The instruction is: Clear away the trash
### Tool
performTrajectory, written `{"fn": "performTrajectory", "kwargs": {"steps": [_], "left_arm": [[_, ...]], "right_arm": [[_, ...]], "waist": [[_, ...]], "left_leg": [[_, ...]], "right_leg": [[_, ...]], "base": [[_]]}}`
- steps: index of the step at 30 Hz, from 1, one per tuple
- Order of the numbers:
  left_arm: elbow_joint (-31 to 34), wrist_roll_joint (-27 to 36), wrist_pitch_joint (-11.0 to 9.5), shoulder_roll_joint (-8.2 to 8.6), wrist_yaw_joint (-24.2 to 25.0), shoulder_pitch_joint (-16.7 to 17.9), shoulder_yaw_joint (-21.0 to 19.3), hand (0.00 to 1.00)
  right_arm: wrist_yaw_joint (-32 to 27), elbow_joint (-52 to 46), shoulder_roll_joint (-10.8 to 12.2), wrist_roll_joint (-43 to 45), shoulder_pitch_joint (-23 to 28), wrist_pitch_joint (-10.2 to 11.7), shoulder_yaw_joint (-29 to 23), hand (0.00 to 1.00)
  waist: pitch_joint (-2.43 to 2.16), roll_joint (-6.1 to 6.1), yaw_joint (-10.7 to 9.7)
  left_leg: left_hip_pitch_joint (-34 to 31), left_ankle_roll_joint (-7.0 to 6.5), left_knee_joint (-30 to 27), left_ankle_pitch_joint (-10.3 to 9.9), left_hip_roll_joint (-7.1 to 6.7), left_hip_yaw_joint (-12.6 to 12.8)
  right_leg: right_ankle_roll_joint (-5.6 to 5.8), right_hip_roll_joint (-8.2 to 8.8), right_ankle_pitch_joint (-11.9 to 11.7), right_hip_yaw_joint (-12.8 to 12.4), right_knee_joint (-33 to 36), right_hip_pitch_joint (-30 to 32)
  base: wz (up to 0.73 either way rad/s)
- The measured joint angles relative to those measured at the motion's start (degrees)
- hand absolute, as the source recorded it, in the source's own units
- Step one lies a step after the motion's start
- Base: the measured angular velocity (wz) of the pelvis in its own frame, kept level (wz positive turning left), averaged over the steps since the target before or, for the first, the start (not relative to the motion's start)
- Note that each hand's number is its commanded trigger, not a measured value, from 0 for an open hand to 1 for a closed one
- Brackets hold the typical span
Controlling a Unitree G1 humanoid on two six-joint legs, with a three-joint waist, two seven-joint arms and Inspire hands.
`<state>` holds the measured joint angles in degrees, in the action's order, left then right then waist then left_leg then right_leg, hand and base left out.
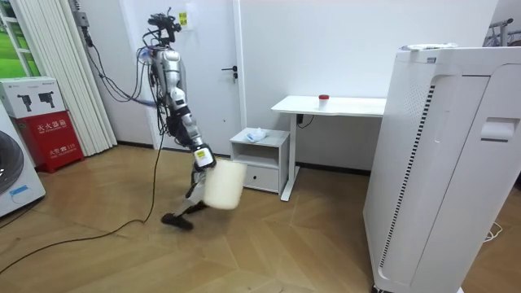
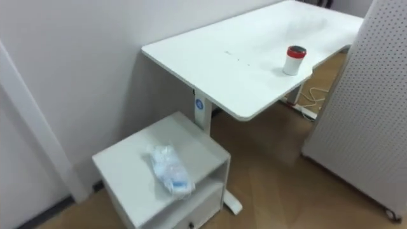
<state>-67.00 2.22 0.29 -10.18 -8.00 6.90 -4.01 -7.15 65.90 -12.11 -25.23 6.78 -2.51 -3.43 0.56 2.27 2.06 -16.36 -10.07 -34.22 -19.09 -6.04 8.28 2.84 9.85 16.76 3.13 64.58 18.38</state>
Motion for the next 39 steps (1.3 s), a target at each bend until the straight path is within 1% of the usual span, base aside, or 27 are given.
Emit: {"fn": "performTrajectory", "kwargs": {"steps": [1, 3, 4, 5, 6, 7, 8, 9, 13, 15, 19, 20, 22, 23, 24, 25, 26, 27, 28, 29, 30, 32, 34, 35, 36, 37, 39], "left_arm": [[0.92, 0.04, -0.43, 0.08, -0.49, -0.21, 0.16, 0.0], [2.34, 0.66, -2.42, 0.07, -1.65, -1.36, 0.95, 0.0], [2.67, 0.7, -2.66, 0.08, -1.81, -1.52, 1.05, 0.0], [3.67, 1.02, -2.97, 0.03, -2.53, -1.55, 2.02, 0.0], [5.15, 0.8, -3.01, 0.5, -2.95, -1.52, 2.42, 0.0], [5.82, 0.49, -3.13, 0.78, -3.13, -1.54, 2.61, 0.0], [7.34, 0.04, -3.32, 1.3, -3.41, -1.88, 2.97, 0.0], [9.0, -1.36, -3.34, 1.45, -4.15, -1.95, 2.95, 0.0], [13.14, -6.13, -3.54, 1.46, -7.07, -3.27, 3.56, 0.0], [16.07, -9.54, -4.73, 1.46, -8.52, -4.8, 4.31, 0.0], [21.95, -14.44, -7.04, 1.37, -12.22, -4.95, 4.47, 0.0], [22.5, -16.42, -7.78, 1.39, -13.67, -5.57, 4.91, 0.0], [22.46, -19.48, -8.57, 1.36, -15.59, -6.87, 4.89, 0.0], [22.51, -20.49, -9.4, 0.71, -17.35, -7.6, 4.71, 0.0], [22.29, -21.37, -9.43, 0.64, -18.29, -8.73, 4.62, 0.0], [22.36, -22.04, -9.67, 0.48, -18.57, -9.44, 4.58, 0.0], [22.2, -22.0, -10.37, 0.38, -18.9, -11.49, 4.63, 0.0], [22.11, -21.54, -11.46, 0.3, -19.53, -14.3, 5.31, 0.0], [22.14, -21.03, -12.23, 0.12, -20.28, -15.73, 6.04, 0.0], [22.06, -20.47, -13.66, -0.58, -21.85, -17.88, 7.5, 0.0], [21.7, -20.3, -14.06, -1.13, -23.38, -19.17, 8.83, 0.0], [20.06, -20.31, -14.17, -1.7, -25.31, -21.12, 10.91, 0.0], [17.54, -20.3, -14.28, -1.77, -26.5, -23.43, 11.69, 0.0], [16.01, -20.24, -14.29, -1.83, -27.17, -24.96, 11.83, 0.0], [15.58, -19.7, -14.36, -1.99, -28.01, -25.68, 11.89, 0.0], [15.23, -19.55, -14.46, -2.03, -28.35, -26.16, 11.98, 0.0], [13.23, -19.06, -14.59, -2.16, -29.27, -27.97, 12.17, 0.0]], "right_arm": [[-0.24, -0.38, 0.03, -0.05, -0.2, 0.18, 0.09, 1.0], [-0.13, -0.35, 0.2, -0.05, -1.35, 1.76, 0.66, 1.0], [-0.04, -0.39, 0.2, 0.03, -1.49, 2.1, 1.36, 1.0], [0.21, -0.32, 0.21, 0.26, -1.65, 2.69, 2.94, 1.0], [0.46, 0.14, 0.17, 0.49, -1.73, 3.6, 4.17, 1.0], [0.64, 0.66, 0.21, 0.53, -1.6, 4.14, 4.46, 1.0], [1.08, 1.76, 0.25, 0.53, -1.64, 4.54, 4.58, 1.0], [1.61, 2.32, 0.27, 0.54, -1.91, 5.02, 5.21, 1.0], [2.27, 4.34, 0.05, 1.3, -4.33, 6.55, 7.6, 1.0], [2.49, 5.29, -0.15, 2.41, -4.89, 7.78, 8.57, 1.0], [2.65, 5.34, -0.16, 3.51, -4.99, 9.19, 9.12, 1.0], [2.55, 5.38, -0.22, 3.49, -5.09, 9.51, 9.25, 1.0], [2.01, 5.8, -0.21, 3.25, -5.87, 10.24, 9.7, 1.0], [1.8, 6.16, -0.21, 3.12, -7.12, 10.67, 10.42, 1.0], [1.68, 6.43, -0.77, 3.01, -8.24, 11.33, 11.6, 1.0], [1.52, 6.54, -0.8, 2.99, -8.79, 11.53, 11.67, 1.0], [1.31, 7.73, -0.67, 3.01, -9.61, 11.8, 11.69, 1.0], [0.98, 9.08, -0.46, 2.9, -10.06, 11.71, 11.47, 1.0], [0.93, 9.53, -0.43, 2.79, -10.42, 11.57, 11.13, 1.0], [0.78, 10.26, -0.53, 2.67, -11.4, 11.07, 11.32, 1.0], [0.83, 10.31, -0.81, 2.15, -12.23, 11.22, 12.34, 1.0], [1.05, 10.2, -1.74, 1.38, -13.28, 11.25, 14.96, 1.0], [1.34, 9.96, -2.32, 0.42, -14.0, 11.22, 17.22, 1.0], [1.61, 9.83, -2.39, 0.38, -14.28, 11.2, 17.55, 1.0], [1.8, 9.61, -2.51, 0.16, -14.63, 11.21, 17.55, 1.0], [1.9, 9.61, -2.67, -0.05, -14.83, 11.2, 17.52, 1.0], [2.14, 9.59, -2.94, -1.45, -15.33, 11.23, 17.53, 1.0]], "waist": [[0.12, -0.36, 0.04], [0.47, -1.26, 0.09], [0.45, -1.22, 0.08], [0.29, -0.96, 0.06], [0.19, -0.84, -0.2], [0.13, -0.96, -0.32], [-0.19, -1.16, -0.3], [-0.17, -0.93, 0.25], [-0.09, -0.94, -0.4], [-0.06, -0.93, -0.63], [0.03, -1.0, -0.75], [0.18, -1.13, -0.85], [0.73, -1.28, -0.93], [0.8, -0.65, -0.88], [1.08, -1.52, -1.95], [1.32, -1.75, -2.64], [1.68, -1.81, -4.21], [1.79, -1.61, -4.63], [1.77, -1.59, -4.64], [2.05, -0.94, -4.02], [2.14, -0.63, -3.79], [2.26, -0.8, -3.68], [2.64, -1.45, -3.93], [2.92, -1.88, -4.49], [3.02, -2.15, -5.01], [3.06, -2.26, -5.22], [3.09, -2.53, -6.81]], "left_leg": [[0.46, 0.01, 0.6, 0.0, 0.3, -0.08], [2.57, 0.29, 3.39, 0.17, 1.26, -0.76], [3.04, 0.43, 4.17, 0.24, 1.43, -0.98], [3.93, 0.71, 5.75, 0.4, 1.46, -1.42], [4.63, 1.05, 6.56, 0.47, 1.61, -2.79], [5.05, 1.29, 6.97, 0.52, 1.71, -3.38], [5.56, 1.65, 7.47, 0.73, 2.26, -3.8], [5.75, 2.27, 7.88, 1.09, 2.47, -4.03], [6.01, 3.21, 9.86, 1.64, 2.64, -6.31], [6.12, 4.05, 11.04, 2.14, 2.76, -7.09], [6.94, 4.28, 12.67, 2.28, 3.27, -7.76], [7.13, 4.31, 12.61, 2.29, 3.17, -8.76], [7.31, 4.34, 12.35, 2.28, 2.87, -11.24], [6.42, 5.18, 11.34, 1.81, 2.46, -12.86], [3.61, 7.45, 7.42, 0.43, 2.9, -12.72], [1.28, 8.9, 4.38, 0.54, 3.04, -11.75], [-2.71, 10.25, 1.94, 0.21, 3.46, -9.92], [-6.54, 10.2, 4.35, 1.02, 4.21, -9.69], [-8.39, 10.32, 5.75, 2.65, 5.25, -9.24], [-10.8, 7.85, 4.44, 6.62, 6.9, -6.08], [-11.25, 7.45, 3.85, 6.61, 7.03, -4.48], [-12.07, 7.34, 2.98, 6.58, 7.0, -3.67], [-12.53, 6.87, 2.85, 6.23, 6.95, -3.58], [-13.24, 6.88, 2.74, 6.1, 6.95, -3.55], [-14.04, 6.91, 2.56, 6.07, 6.86, -3.25], [-14.48, 7.07, 2.51, 6.13, 6.82, -3.04], [-15.7, 7.21, 2.43, 6.78, 6.52, -2.59]], "right_leg": [[-0.06, -0.18, 0.64, 0.47, -1.71, 0.99], [0.0, -1.55, 1.85, 0.95, -16.06, 1.73], [0.01, -1.91, 1.83, 0.87, -20.7, 1.52], [0.07, -2.19, 1.13, 1.07, -29.49, 0.4], [0.45, -2.85, -2.38, 1.99, -35.41, -0.6], [0.54, -3.15, -4.07, 2.22, -36.89, -1.5], [0.46, -4.08, -5.02, 3.48, -38.5, -2.81], [0.27, -4.52, -5.14, 3.65, -39.39, -3.53], [-0.31, -4.85, -4.88, 5.28, -40.06, -3.73], [-0.53, -4.84, -4.75, 6.13, -40.1, -3.72], [-0.93, -5.07, -4.51, 6.44, -39.54, -3.44], [-1.25, -5.07, -4.33, 6.61, -38.01, -2.77], [-2.53, -5.13, -3.24, 7.09, -34.17, 0.37], [-3.92, -6.25, -4.54, 6.69, -38.8, 2.15], [-4.43, -6.24, -7.03, 7.51, -40.23, 2.63], [-4.52, -6.15, -7.13, 7.23, -40.27, 2.78], [-4.32, -6.03, -7.14, 4.69, -40.15, 3.0], [-3.9, -6.18, -7.12, 1.94, -39.59, 3.81], [-3.42, -6.47, -6.9, 1.2, -39.0, 4.47], [-2.27, -6.7, -5.66, -0.02, -36.48, 6.17], [-1.77, -6.35, -5.23, 0.21, -35.91, 7.13], [-1.8, -6.25, -5.25, 0.25, -36.03, 8.16], [-1.97, -6.45, -5.41, 0.34, -35.37, 8.94], [-2.01, -6.39, -5.43, 0.36, -34.42, 9.9], [-2.05, -6.19, -5.41, 0.22, -33.56, 11.17], [-2.07, -6.07, -5.43, 0.16, -33.25, 11.88], [-2.25, -5.64, -5.3, 0.05, -31.8, 13.81]], "base": [[0.0], [0.0], [0.08], [0.21], [0.34], [0.38], [0.19], [0.09], [0.13], [0.24], [0.01], [-0.1], [-0.25], [-0.38], [-0.21], [0.35], [0.74], [0.73], [0.38], [-0.04], [-0.18], [-0.26], [-0.18], [-0.05], [-0.09], [-0.1], [-0.02]]}}
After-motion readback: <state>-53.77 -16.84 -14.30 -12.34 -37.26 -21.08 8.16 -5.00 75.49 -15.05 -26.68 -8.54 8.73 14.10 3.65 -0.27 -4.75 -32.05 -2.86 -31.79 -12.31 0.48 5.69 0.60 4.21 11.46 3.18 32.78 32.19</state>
